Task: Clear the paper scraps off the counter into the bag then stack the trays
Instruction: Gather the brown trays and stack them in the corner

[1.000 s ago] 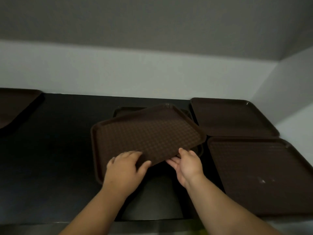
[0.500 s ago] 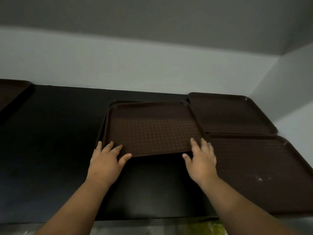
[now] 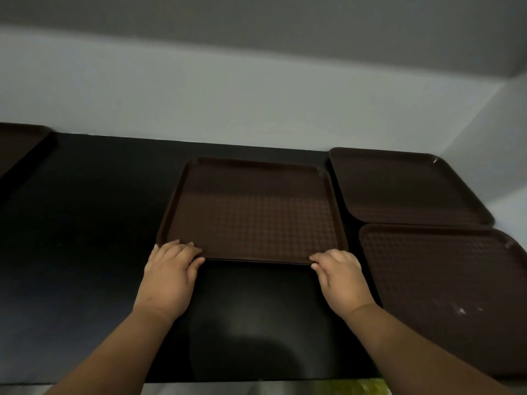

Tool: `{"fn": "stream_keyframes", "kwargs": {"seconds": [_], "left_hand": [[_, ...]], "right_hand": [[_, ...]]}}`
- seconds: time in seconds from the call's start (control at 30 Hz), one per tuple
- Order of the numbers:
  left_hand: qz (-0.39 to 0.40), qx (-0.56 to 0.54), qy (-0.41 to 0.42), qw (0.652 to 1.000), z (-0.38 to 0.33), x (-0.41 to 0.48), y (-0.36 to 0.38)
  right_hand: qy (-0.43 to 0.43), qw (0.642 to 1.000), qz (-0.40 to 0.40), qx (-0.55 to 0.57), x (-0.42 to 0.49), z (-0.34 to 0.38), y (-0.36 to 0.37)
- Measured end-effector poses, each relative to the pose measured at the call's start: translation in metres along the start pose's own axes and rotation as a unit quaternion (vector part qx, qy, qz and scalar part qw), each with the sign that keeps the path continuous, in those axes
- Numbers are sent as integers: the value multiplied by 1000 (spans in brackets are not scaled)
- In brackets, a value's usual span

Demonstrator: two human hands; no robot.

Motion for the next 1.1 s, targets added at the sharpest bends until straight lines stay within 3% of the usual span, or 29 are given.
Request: {"fn": "stream_keyframes", "kwargs": {"seconds": [0.4,0.57,0.73,0.93,1.1], "left_hand": [[-18,-24,32,999,-7,23,-1],[-57,-23,13,998,-1,18,-4],[-47,-25,-60,997,14,16,-3],[-8,-44,-39,998,7,20,2],[-30,-56,-33,997,4,18,-2]], "right_hand": [[62,998,-31,-7,3,-22,3],[114,990,-73,-33,-3,-28,-9],[164,986,-29,27,-2,-32,-5],[127,991,-42,9,2,-28,-2],[111,992,-60,-3,2,-24,-6]]}}
Point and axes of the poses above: each hand's wrist, its own x-axis towards the middle knuckle, its own y-axis out of the palm, z = x × y, the point moved 10 cm from there along x, towards the middle knuckle, and after that the axes turned 15 degrees about x, right-handed, at the moved point
